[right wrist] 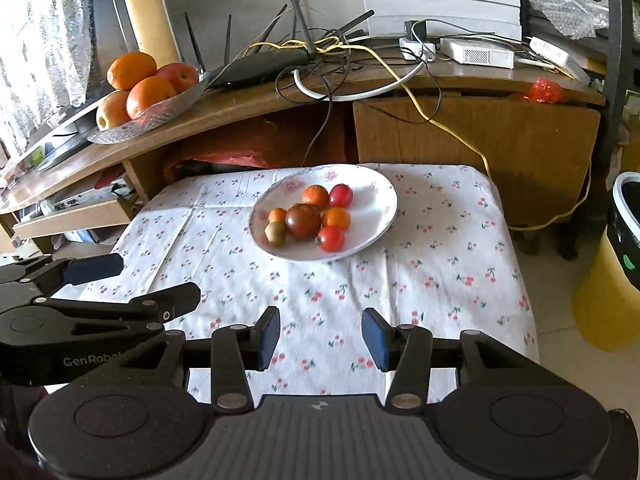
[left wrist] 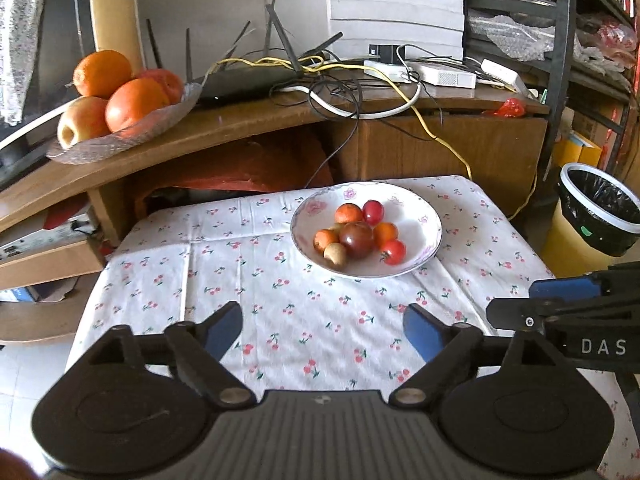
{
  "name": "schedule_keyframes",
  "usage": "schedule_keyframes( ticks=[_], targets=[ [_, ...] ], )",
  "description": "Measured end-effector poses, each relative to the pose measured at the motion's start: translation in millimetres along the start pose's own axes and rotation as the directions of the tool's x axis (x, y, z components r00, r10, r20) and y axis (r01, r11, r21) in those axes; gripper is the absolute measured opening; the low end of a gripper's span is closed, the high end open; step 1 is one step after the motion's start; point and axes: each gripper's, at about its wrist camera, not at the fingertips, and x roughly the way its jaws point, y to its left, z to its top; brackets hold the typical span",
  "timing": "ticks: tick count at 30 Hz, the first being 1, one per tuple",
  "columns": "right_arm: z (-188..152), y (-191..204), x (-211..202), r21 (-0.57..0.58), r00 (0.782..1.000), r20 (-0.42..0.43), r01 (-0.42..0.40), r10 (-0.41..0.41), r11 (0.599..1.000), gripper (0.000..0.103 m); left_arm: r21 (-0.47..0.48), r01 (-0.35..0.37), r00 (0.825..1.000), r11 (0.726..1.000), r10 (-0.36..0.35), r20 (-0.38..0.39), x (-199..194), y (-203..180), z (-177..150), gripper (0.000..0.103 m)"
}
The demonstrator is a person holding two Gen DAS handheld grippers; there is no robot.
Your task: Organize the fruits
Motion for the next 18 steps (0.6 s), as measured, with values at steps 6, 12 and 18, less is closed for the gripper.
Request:
schedule_keyframes(
  ticks=[6,12,18],
  targets=[
    [-13,5,-13,0.001,1.000,0.007,-0.005,0.005,1.000,0.044,0.012,-0.043,0.999,0.999,0.043,0.004,-15,-7,-15,0.103],
    [-24,8,-21,0.001,1.000,0.002,0.009,-0.009,1.000,0.044,0.004,-0.040,0.999,0.999,0.040,0.008,-27,-9,-26,0.103],
    [-34,14,-27,-0.012,1.000,-0.004,0.018,-0.018,1.000,0.044,-0.007,-0.041,0.999,0.999,0.041,0.018,-35,-7,-32,0.103]
  ],
)
